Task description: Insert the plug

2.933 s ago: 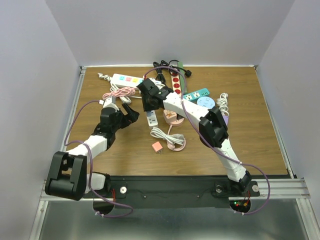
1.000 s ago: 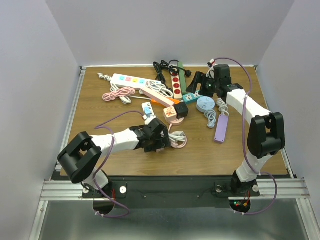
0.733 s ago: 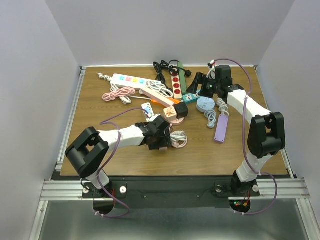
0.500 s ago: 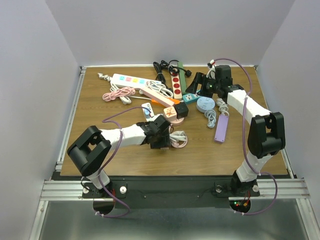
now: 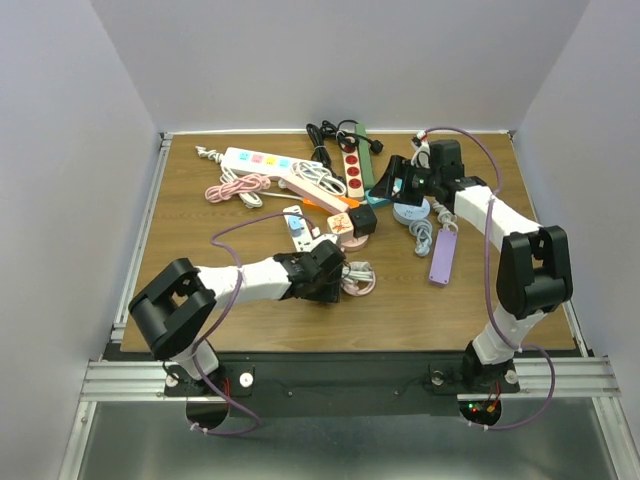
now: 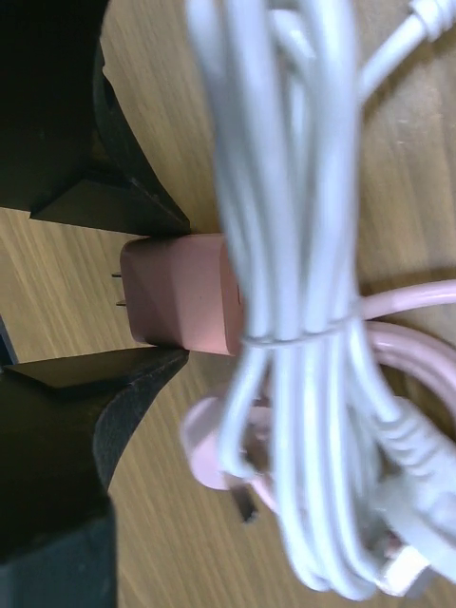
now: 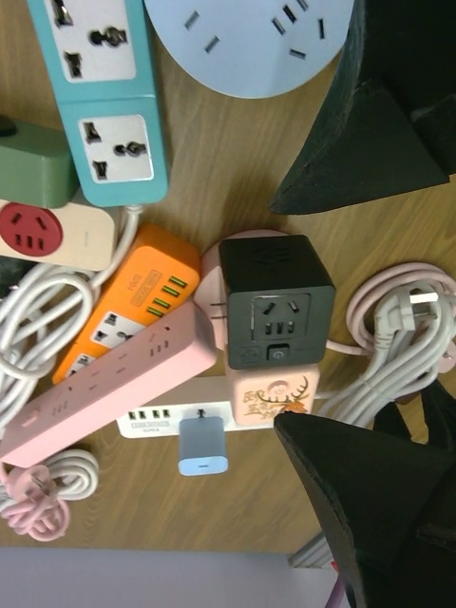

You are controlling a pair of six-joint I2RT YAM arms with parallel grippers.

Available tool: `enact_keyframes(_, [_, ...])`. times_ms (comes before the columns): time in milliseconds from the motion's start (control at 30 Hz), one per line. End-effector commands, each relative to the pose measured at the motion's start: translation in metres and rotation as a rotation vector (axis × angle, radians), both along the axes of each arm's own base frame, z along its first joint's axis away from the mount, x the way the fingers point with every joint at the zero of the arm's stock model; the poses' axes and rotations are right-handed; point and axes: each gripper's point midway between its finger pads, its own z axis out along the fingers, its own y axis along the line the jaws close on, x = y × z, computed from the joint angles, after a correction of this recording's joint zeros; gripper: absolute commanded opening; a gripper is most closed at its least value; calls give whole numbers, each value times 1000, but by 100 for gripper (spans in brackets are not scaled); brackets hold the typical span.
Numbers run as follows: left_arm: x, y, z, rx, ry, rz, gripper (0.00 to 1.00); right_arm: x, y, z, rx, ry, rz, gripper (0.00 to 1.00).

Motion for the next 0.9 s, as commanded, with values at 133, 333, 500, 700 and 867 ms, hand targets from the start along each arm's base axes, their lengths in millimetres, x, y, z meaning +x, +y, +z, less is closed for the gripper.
enact_keyframes(133, [1,8,44,-92,-210,-126,0,-26,10,43,105,-68,91,88])
enact_keyframes(333, [2,8,85,-183,-371,-227,0,-72,29,52,217,-8,307,84])
enact_keyframes(500, [-2,2,107,-252,-450,-301,0,-102,37,40,172,51,396,82])
enact_keyframes(700, [4,-7,121,-258,-515,-367,0,-143,70,28,135,97,539,76])
enact_keyframes(867, [5,-14,133,-298,-551,-401,0,-169,89,21,134,140,625,68])
